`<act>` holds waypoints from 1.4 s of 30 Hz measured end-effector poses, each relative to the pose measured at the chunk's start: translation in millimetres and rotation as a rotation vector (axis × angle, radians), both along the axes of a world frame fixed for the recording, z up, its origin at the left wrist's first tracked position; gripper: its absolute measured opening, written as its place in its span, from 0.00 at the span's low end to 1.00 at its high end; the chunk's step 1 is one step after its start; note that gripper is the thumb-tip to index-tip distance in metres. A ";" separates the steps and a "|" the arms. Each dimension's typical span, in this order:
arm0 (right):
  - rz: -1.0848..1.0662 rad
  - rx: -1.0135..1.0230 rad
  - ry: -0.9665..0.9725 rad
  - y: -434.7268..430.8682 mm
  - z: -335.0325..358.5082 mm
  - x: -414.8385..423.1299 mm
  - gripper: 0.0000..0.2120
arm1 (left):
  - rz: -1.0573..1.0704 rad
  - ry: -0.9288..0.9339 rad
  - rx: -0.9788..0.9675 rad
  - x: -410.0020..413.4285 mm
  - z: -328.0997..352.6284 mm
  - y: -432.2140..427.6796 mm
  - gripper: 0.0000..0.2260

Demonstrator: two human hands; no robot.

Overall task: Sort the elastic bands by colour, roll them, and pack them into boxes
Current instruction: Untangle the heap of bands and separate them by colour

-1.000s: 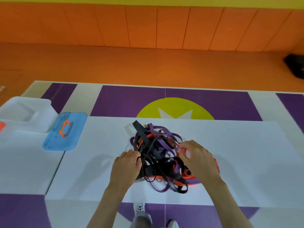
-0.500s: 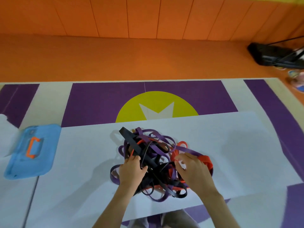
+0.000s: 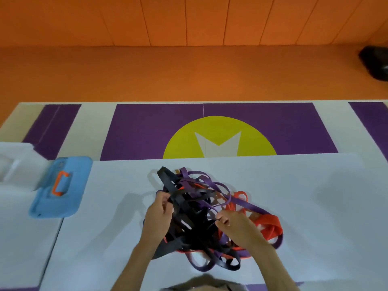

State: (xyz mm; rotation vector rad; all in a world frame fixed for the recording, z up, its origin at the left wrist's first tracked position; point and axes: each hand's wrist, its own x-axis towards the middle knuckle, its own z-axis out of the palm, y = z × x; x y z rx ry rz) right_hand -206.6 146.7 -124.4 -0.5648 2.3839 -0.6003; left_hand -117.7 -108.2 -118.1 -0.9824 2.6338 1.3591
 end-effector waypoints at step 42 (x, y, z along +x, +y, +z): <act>-0.646 -0.937 -0.390 -119.3 62.5 16.2 0.09 | -0.013 0.341 0.922 39.3 53.9 -15.8 0.04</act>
